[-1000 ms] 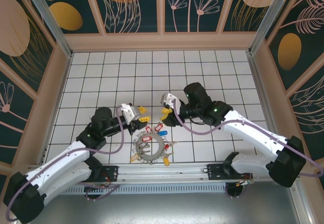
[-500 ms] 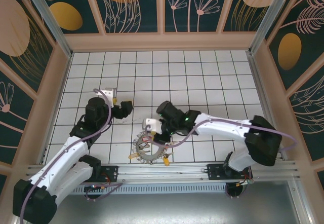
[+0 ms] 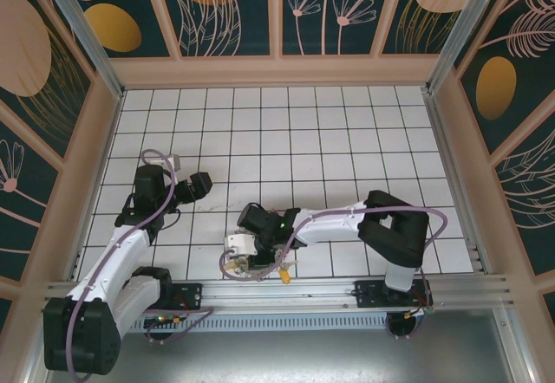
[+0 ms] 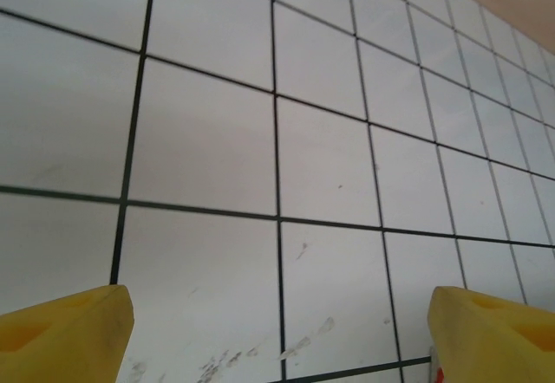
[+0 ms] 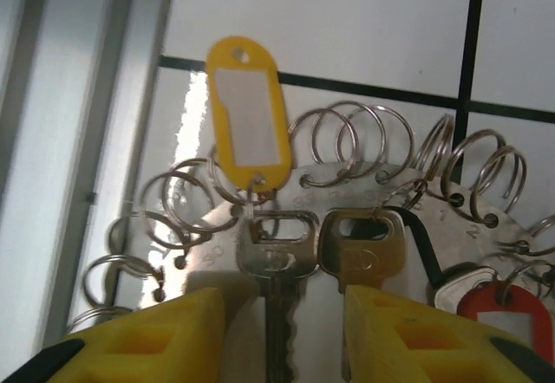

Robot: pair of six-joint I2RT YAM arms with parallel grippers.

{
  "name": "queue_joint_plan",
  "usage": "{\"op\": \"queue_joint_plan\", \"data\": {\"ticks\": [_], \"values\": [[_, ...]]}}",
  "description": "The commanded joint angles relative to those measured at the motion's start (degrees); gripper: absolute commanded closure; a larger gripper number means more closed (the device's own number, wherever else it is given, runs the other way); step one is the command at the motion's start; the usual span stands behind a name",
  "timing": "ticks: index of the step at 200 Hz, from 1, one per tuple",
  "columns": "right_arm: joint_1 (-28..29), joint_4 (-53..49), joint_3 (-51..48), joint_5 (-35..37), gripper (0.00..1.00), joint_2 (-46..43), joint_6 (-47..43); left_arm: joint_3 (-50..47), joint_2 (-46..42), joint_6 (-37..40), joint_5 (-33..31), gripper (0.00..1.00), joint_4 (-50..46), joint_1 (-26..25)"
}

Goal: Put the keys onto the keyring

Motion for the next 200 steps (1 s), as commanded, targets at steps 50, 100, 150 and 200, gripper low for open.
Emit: {"op": "queue_joint_plan", "data": {"ticks": [50, 100, 150, 200], "values": [[-1.5, -7.5, 6.3, -0.3, 0.61, 1.2, -5.4, -0.3, -1.5, 2.6, -0.7, 0.12, 0.6, 1.2], [-2.8, -9.4, 9.7, -2.3, 0.59, 4.1, -7.2, -0.2, -1.7, 2.6, -2.8, 0.11, -0.7, 1.3], [-2.5, -8.3, 10.0, 0.9, 0.59, 7.6, -4.5, 0.1, 0.3, 2.6, -2.2, 0.11, -1.1, 2.2], [-2.4, -12.3, 12.2, 4.7, 0.58, 10.0, -4.6, -0.1, -0.2, 2.6, -1.4, 0.11, -0.7, 2.3]]}}
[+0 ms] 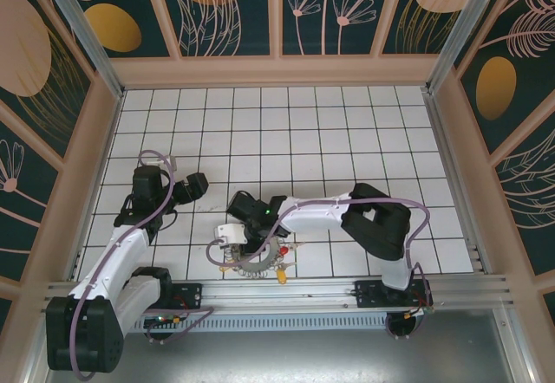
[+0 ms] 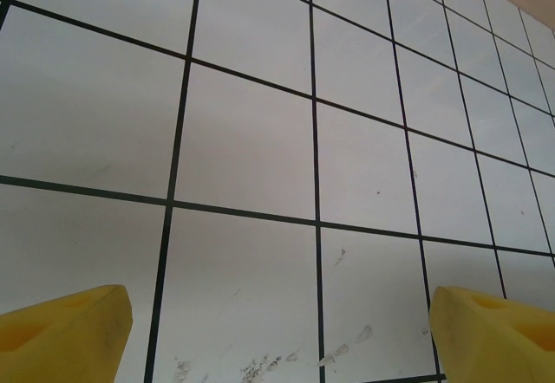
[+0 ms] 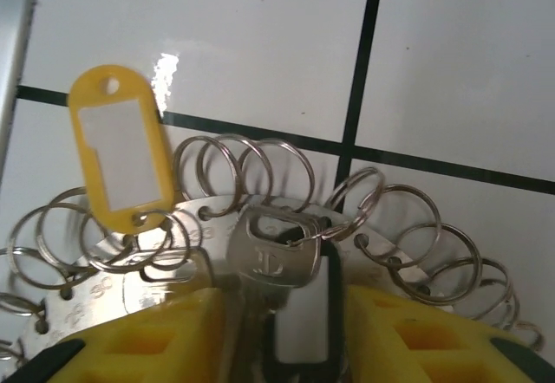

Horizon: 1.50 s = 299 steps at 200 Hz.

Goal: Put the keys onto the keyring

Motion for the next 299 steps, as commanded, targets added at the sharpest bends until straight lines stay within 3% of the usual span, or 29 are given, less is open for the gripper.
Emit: {"op": "queue_joint_plan", "data": {"ticks": [1, 48, 75, 125, 208, 299], "values": [[0.3, -5.1, 1.0, 3.6, 0.58, 2.8, 1.0, 0.1, -0.4, 0.6, 0.5, 0.11, -0.4, 0.4], [1.0, -7.2, 2.5, 5.1, 0.61, 4.9, 1.0, 0.1, -0.4, 0.8, 1.0, 0.11, -0.1, 0.4], [1.0, -7.3, 3.1, 4.5, 0.77, 5.2, 1.4, -0.1, -0.8, 0.8, 1.2, 0.12, 0.1, 0.4], [1.1, -10.8, 4.9, 2.8, 0.70, 5.6, 0.5, -0.1, -1.2, 0.9, 1.6, 0.12, 0.4, 0.4], [1.8, -8.3, 4.2, 6.6, 0.87, 3.6, 1.7, -0.4, -1.6, 0.6, 1.6, 0.12, 0.6, 0.4], [1.5, -10.7, 7.0, 7.6, 0.90, -2.8, 1.0, -0.6, -2.3, 0.4, 1.7, 0.12, 0.9, 0.4]]}}
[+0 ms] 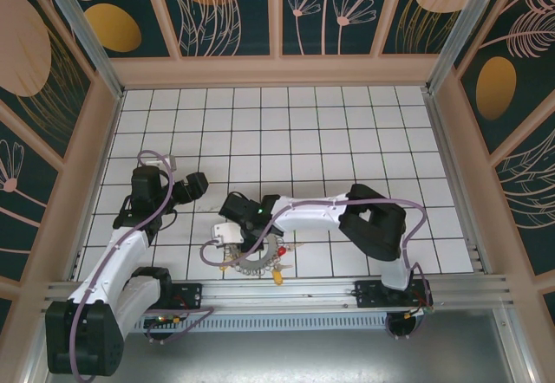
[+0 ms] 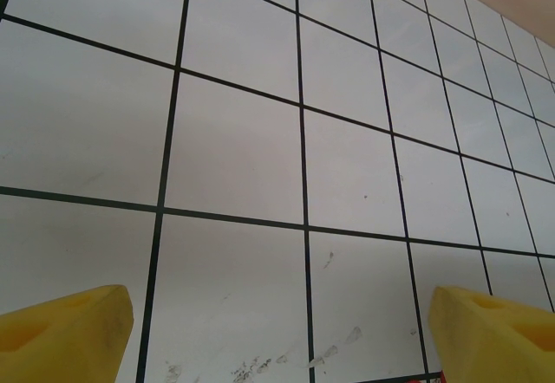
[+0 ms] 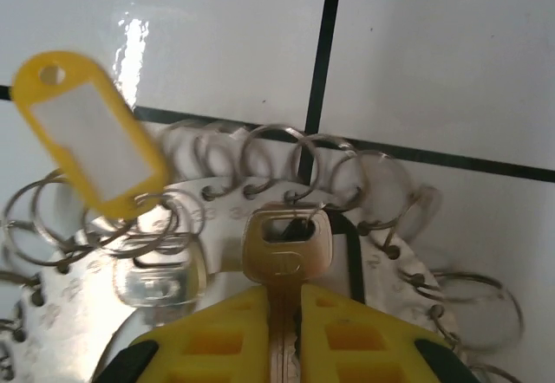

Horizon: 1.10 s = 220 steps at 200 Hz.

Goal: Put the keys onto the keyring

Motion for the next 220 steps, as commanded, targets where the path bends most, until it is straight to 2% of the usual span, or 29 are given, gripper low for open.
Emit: {"op": "queue_joint_plan", "data": {"ticks": [1, 48, 91, 134, 167, 220], "values": [[-0.1, -3.4, 1.8, 1.0, 0.90, -3.6, 0.0, -0.6, -0.8, 0.4, 1.0, 0.12, 0.8, 0.4], [-0.8, -2.9, 1.7, 0.9, 0.91, -5.6, 0.3, -0.6, -0.9, 0.2, 1.4, 0.12, 1.1, 0.3], [-1.2, 0.7, -1.6, -2.6, 0.90, -5.3, 1.8, -0.6, -1.0, 0.2, 1.4, 0.12, 1.2, 0.3], [-1.3, 4.6, -4.5, -2.3, 0.98, -4.0, 2.9, -0.7, -1.1, 0.4, 1.7, 0.12, 1.2, 0.4], [-1.5, 5.7, -5.3, -3.9, 0.91, -3.7, 3.8, -0.7, -1.2, 0.3, 1.7, 0.12, 1.3, 0.3], [-1.7, 5.5, -6.7, -5.3, 0.87, -2.2, 3.7, -0.7, -1.3, 0.3, 1.6, 0.12, 1.3, 0.3]]}}
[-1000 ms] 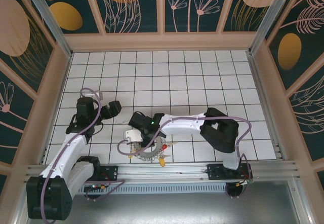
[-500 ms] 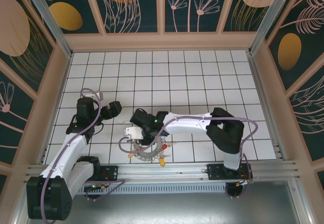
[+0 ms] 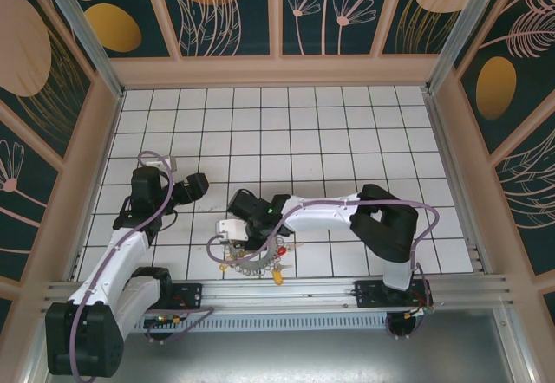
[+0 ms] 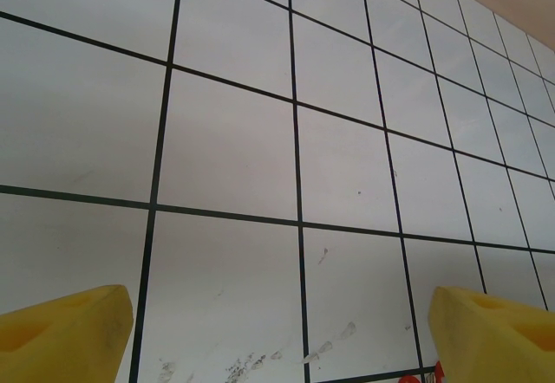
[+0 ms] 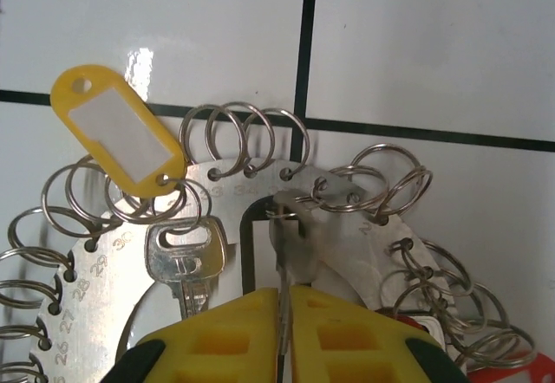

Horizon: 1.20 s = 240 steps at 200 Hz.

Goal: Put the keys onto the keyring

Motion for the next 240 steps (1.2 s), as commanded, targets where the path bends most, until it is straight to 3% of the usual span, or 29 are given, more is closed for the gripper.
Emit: {"op": "queue_joint_plan", "data": {"ticks": [1, 174, 240], "values": [[-0.4, -0.2, -0.9, -2.5, 0.87, 1.5, 0.4, -0.3, -0.9, 0.3, 0.7, 0.12, 1.1, 0.3], [-3.1, 3.0, -1.4, -9.1, 0.65, 0.6, 4.8, -0.4, -0.5, 0.0, 0.9, 0.12, 1.2, 0.3], [-2.3, 1.3, -1.7, -6.4, 0.63, 3.6, 3.7, -0.3, -0.3, 0.1, 0.9, 0.12, 1.2, 0.4]]}}
